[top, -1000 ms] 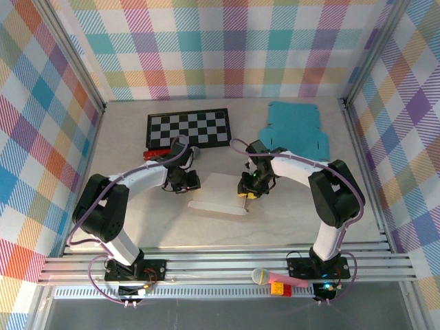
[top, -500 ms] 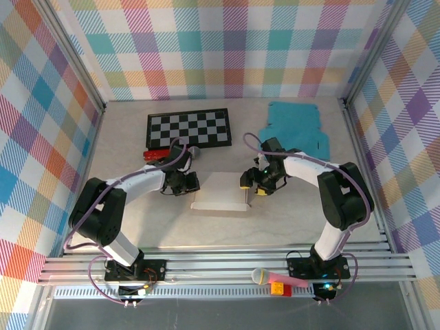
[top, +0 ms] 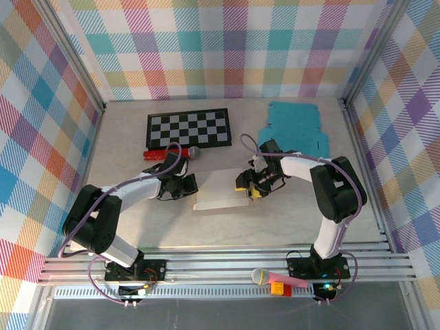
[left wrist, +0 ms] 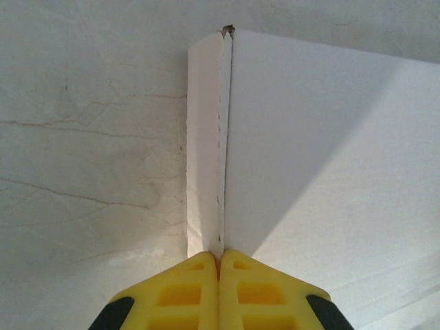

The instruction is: Fold the paper box

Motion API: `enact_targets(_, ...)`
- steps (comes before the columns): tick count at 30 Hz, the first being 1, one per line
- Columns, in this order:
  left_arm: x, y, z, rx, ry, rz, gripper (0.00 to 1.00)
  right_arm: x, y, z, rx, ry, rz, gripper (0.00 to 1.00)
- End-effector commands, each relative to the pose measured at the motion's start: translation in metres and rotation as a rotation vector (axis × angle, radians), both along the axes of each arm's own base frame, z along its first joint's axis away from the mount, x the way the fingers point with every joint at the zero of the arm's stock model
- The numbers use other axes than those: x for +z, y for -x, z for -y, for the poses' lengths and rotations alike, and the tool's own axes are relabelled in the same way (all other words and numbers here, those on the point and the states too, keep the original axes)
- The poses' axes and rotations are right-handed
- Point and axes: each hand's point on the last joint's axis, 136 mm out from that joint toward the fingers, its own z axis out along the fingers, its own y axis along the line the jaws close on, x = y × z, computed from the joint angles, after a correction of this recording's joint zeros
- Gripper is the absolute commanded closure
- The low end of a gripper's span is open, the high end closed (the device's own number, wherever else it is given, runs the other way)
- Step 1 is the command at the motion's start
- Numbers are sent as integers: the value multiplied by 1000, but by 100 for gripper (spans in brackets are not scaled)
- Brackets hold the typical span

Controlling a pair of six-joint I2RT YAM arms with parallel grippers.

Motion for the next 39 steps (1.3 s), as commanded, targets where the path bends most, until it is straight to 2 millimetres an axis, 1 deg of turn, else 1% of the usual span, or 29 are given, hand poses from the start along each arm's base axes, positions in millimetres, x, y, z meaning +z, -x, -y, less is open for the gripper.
enact_targets(1, -29, 29, -18, 24, -23, -136, 94, 16, -4, -13, 46, -108, 14, 30)
enact_targets(4, -34, 30, -18, 10, -22, -152, 94, 24, -5, -20, 60, -158, 13, 29)
enact_targets(8, -38, 30, -28, 38, -40, -155, 94, 29, -6, -23, 75, -183, 6, 29)
enact_targets(11, -40, 31, -35, 55, -38, -164, 95, 31, -6, -23, 80, -181, 12, 29)
enact_targets(15, -41, 32, -37, 51, -33, -172, 95, 36, -8, -22, 85, -183, 28, 27)
enact_targets(18, -41, 31, -39, 53, -37, -170, 95, 34, -12, -15, 86, -137, 49, 25)
enact_targets(20, -42, 31, -39, 50, -40, -175, 95, 37, -16, -10, 78, -129, 66, 24)
enact_targets(24, -43, 30, -40, 46, -45, -179, 95, 34, -22, 4, 59, -69, 84, 23)
enact_targets(30, -42, 29, -39, 40, -50, -183, 95, 26, -29, 15, 8, -64, 90, 21)
enact_targets(34, -44, 31, -41, 37, -58, -189, 95, 20, -31, 7, 12, -105, 64, 21)
enact_targets(39, -48, 33, -44, 42, -65, -201, 95, 17, -35, -8, 24, -145, 41, 20)
